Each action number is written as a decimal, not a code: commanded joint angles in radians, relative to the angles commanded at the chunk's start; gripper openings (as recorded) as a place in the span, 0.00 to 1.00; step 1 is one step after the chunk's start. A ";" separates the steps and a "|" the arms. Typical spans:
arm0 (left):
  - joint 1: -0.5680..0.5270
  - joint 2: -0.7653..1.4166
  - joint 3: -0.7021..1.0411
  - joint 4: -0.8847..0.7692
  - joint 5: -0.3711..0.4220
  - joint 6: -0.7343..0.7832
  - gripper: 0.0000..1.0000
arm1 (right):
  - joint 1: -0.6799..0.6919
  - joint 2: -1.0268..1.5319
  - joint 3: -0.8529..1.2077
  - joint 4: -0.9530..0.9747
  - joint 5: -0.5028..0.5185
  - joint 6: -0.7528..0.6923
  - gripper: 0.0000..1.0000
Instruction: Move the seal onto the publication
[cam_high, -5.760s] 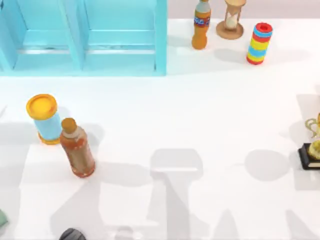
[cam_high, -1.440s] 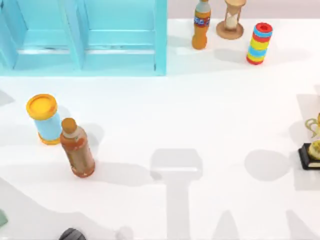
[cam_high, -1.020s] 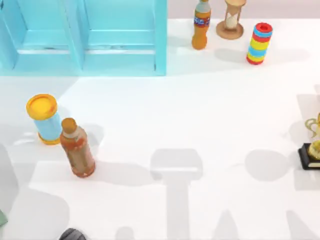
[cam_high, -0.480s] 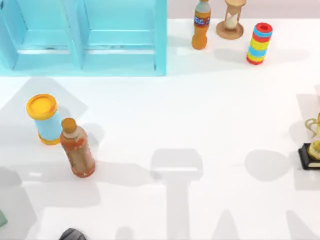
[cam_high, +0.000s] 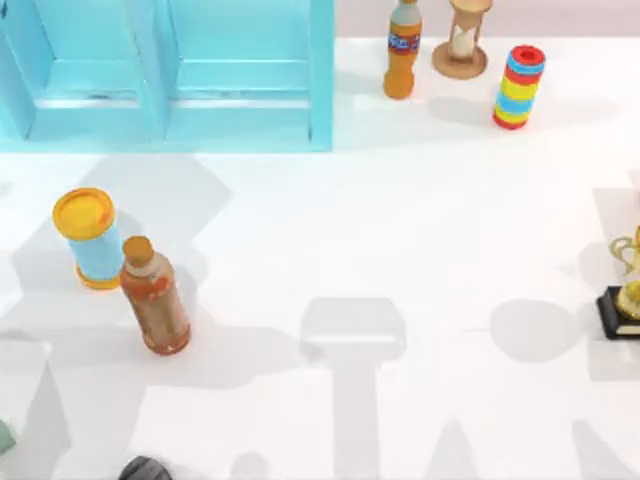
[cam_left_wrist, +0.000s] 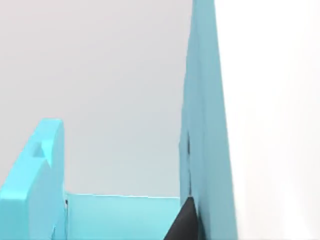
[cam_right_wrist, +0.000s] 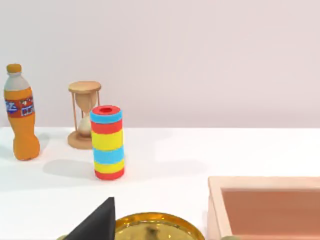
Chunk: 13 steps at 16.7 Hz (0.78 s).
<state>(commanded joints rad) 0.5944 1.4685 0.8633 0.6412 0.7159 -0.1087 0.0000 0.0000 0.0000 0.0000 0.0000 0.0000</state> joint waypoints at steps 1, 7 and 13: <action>-0.045 0.008 0.015 0.008 -0.020 -0.057 0.00 | 0.000 0.000 0.000 0.000 0.000 0.000 1.00; -0.404 0.102 0.130 0.047 -0.201 -0.546 0.00 | 0.000 0.000 0.000 0.000 0.000 0.000 1.00; -0.837 0.215 0.252 0.026 -0.481 -1.111 0.00 | 0.000 0.000 0.000 0.000 0.000 0.000 1.00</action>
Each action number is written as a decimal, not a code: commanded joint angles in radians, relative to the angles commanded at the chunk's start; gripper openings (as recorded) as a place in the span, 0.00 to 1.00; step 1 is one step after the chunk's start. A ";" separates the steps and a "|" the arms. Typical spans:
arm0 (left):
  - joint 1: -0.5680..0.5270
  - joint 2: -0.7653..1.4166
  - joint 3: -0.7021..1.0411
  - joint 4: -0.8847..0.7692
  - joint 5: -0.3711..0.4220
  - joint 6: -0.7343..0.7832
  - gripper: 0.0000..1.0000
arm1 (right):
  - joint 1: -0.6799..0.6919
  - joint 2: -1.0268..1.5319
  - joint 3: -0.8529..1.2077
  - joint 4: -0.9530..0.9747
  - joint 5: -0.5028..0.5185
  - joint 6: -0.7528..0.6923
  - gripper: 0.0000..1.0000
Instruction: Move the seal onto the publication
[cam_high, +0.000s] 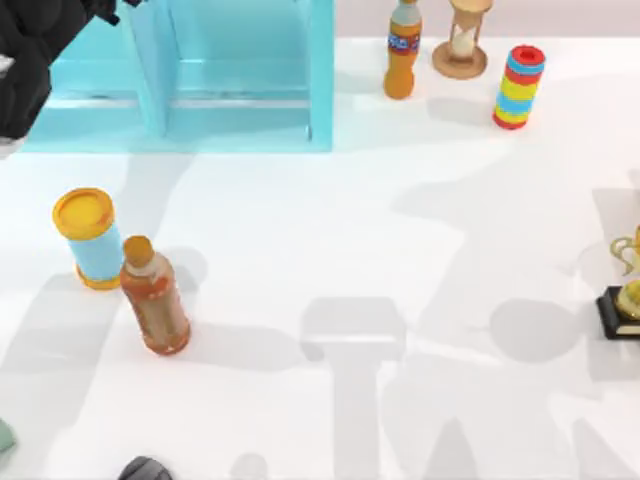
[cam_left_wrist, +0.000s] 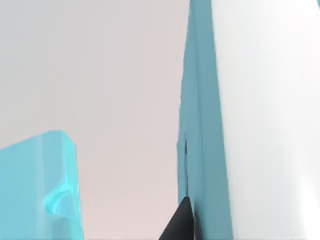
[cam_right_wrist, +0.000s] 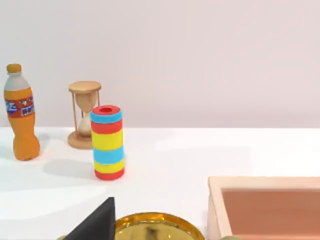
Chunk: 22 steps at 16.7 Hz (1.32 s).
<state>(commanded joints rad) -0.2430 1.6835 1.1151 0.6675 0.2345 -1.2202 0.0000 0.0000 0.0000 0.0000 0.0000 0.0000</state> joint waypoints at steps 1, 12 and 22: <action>-0.071 0.018 0.017 -0.013 -0.057 -0.092 0.00 | 0.000 0.000 0.000 0.000 0.000 0.000 1.00; -0.690 0.223 0.137 -0.351 -0.819 -0.899 0.00 | 0.000 0.000 0.000 0.000 0.000 0.000 1.00; -0.916 0.329 0.117 -0.743 -1.382 -1.196 0.00 | 0.000 0.000 0.000 0.000 0.000 0.000 1.00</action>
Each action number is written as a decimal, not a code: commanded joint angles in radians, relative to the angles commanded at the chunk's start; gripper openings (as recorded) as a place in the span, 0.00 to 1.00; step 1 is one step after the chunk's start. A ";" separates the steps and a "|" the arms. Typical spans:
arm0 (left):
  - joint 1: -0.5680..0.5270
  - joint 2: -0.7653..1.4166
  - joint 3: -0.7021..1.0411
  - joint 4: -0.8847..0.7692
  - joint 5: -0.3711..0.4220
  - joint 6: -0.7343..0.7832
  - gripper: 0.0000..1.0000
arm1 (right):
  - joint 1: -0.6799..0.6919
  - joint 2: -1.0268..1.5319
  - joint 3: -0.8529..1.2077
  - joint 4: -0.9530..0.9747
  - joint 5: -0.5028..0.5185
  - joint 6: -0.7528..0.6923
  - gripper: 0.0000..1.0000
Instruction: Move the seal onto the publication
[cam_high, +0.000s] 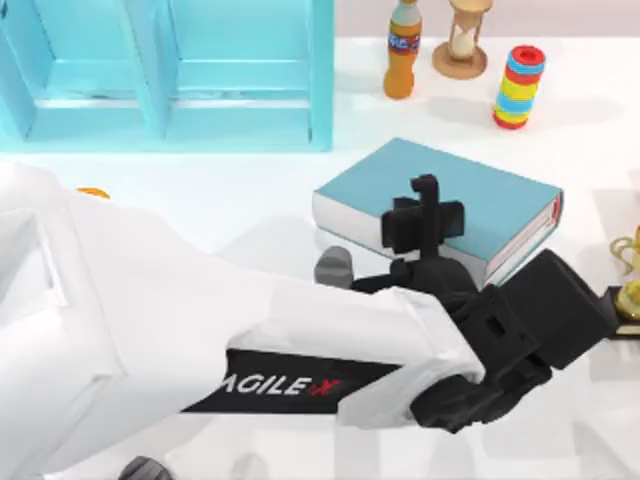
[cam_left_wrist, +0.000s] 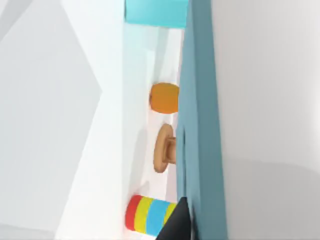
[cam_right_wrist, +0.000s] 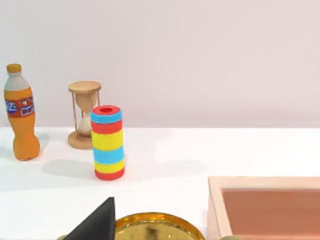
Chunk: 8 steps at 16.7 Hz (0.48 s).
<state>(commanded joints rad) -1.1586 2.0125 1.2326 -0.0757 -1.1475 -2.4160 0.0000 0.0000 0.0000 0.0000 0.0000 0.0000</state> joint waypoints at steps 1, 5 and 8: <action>-0.009 0.008 -0.002 -0.027 -0.037 -0.012 0.00 | 0.000 0.000 0.000 0.000 0.000 0.000 1.00; -0.030 0.035 0.002 -0.082 -0.105 -0.043 0.00 | 0.000 0.000 0.000 0.000 0.000 0.000 1.00; -0.030 0.035 0.002 -0.082 -0.105 -0.043 0.00 | 0.000 0.000 0.000 0.000 0.000 0.000 1.00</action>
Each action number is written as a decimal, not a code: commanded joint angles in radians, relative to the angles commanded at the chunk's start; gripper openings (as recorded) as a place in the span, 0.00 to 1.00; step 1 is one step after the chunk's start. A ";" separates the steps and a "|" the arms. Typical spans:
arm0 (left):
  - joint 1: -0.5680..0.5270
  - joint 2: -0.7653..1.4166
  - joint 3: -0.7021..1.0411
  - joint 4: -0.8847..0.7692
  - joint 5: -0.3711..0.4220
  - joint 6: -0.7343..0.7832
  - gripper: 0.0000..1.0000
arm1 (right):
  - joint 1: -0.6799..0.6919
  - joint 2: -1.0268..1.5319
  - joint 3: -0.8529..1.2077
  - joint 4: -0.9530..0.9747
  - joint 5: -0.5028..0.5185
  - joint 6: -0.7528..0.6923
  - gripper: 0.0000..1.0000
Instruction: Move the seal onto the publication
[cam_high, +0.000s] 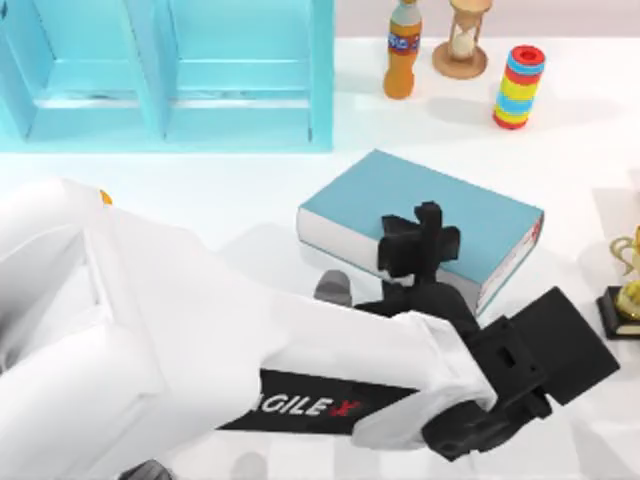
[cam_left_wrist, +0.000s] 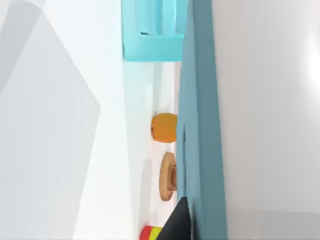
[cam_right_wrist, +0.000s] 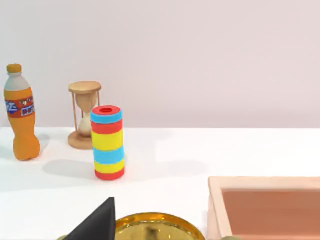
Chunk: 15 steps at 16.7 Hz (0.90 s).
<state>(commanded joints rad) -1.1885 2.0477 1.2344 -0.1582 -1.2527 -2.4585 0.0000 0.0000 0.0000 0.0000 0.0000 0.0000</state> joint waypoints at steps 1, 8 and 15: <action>0.000 0.000 0.000 0.000 0.000 0.000 0.00 | 0.000 0.000 0.000 0.000 0.000 0.000 1.00; -0.012 -0.004 0.002 -0.038 -0.006 -0.033 0.00 | 0.000 0.000 0.000 0.000 0.000 0.000 1.00; -0.007 0.045 -0.027 0.038 0.000 -0.030 0.00 | 0.000 0.000 0.000 0.000 0.000 0.000 1.00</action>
<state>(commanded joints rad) -1.1958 2.0930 1.2073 -0.1205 -1.2529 -2.4889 0.0000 0.0000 0.0000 0.0000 0.0000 0.0000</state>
